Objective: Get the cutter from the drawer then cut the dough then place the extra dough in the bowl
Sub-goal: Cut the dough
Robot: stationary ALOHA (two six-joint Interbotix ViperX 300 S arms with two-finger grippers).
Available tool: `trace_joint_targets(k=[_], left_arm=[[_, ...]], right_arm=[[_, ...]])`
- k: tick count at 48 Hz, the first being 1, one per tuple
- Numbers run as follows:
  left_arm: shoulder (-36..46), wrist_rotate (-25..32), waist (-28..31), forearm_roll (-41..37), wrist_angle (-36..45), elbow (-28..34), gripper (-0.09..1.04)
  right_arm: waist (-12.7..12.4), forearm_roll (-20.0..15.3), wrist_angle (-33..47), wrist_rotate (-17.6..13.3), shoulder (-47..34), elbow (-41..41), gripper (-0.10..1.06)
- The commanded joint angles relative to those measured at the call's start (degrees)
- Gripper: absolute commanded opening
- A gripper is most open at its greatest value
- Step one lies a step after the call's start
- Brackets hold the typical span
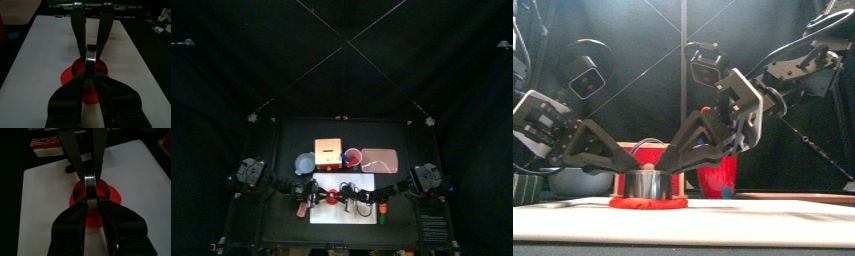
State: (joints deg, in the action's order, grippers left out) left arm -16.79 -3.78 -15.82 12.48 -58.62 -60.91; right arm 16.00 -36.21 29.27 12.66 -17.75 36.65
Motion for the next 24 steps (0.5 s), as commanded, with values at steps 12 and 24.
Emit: trace_joint_targets(k=[12,24], left_arm=[[0.0,-2.5,-1.0,0.0,3.3,-0.3,0.62],[-0.5,-2.6,-1.0,0.5,3.3,-0.3,0.62]], right_arm=[[1.4,-1.1,-3.6,-0.1,-1.1,-0.4,0.62],[1.1,-2.0,-4.6,-0.1,-1.1,0.3,0.62]])
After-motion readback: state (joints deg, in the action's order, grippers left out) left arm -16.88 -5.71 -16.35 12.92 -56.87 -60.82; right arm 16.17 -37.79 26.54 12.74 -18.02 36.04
